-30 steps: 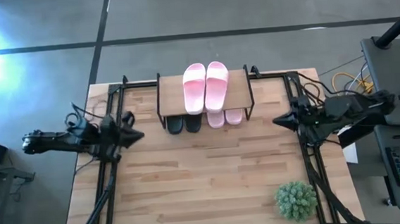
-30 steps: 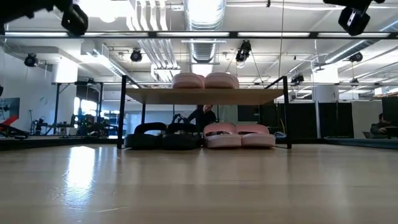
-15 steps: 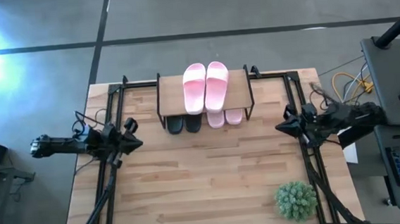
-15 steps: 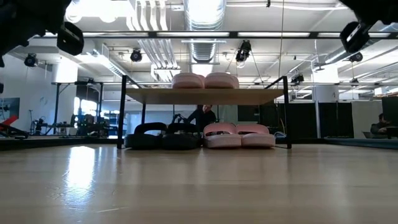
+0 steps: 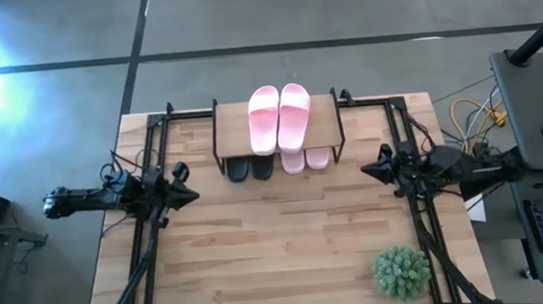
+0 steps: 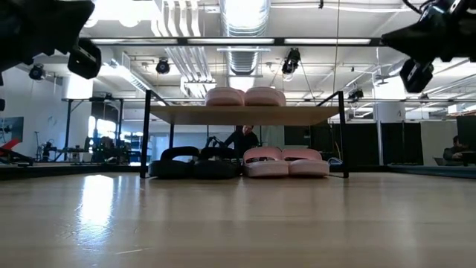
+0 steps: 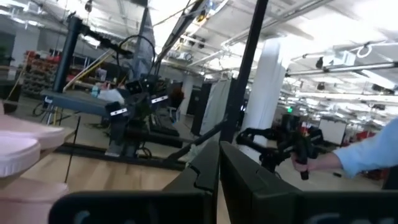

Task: Pick and place slides into the shelf
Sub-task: Return to Home Position

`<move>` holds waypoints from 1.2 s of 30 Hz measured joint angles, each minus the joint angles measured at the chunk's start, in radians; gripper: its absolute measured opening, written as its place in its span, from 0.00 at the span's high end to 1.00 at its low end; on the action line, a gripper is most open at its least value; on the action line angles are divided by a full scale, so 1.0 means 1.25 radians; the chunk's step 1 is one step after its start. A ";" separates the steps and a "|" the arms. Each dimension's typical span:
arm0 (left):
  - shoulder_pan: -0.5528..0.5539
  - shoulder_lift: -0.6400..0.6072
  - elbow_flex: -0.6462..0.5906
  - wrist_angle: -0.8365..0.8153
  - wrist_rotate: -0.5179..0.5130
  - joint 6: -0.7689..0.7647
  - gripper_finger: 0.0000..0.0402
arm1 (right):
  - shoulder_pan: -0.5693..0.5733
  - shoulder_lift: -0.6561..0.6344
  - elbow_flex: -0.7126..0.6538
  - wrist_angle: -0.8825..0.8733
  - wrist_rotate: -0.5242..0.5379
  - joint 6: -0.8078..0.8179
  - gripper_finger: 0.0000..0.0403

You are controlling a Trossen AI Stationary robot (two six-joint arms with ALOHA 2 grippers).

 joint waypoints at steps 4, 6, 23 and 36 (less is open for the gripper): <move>0.015 0.001 0.000 -0.003 0.000 -0.028 1.00 | -0.036 0.002 -0.028 -0.001 -0.028 0.034 0.98; 0.015 0.000 -0.001 -0.004 0.003 -0.051 1.00 | -0.040 0.002 -0.039 -0.001 -0.027 0.039 0.98; 0.018 0.009 -0.001 -0.075 0.009 -0.002 1.00 | -0.040 0.031 -0.058 -0.070 0.009 0.028 0.98; 0.018 0.019 -0.002 -0.075 0.007 0.085 1.00 | -0.040 0.048 -0.058 -0.070 0.009 0.044 0.98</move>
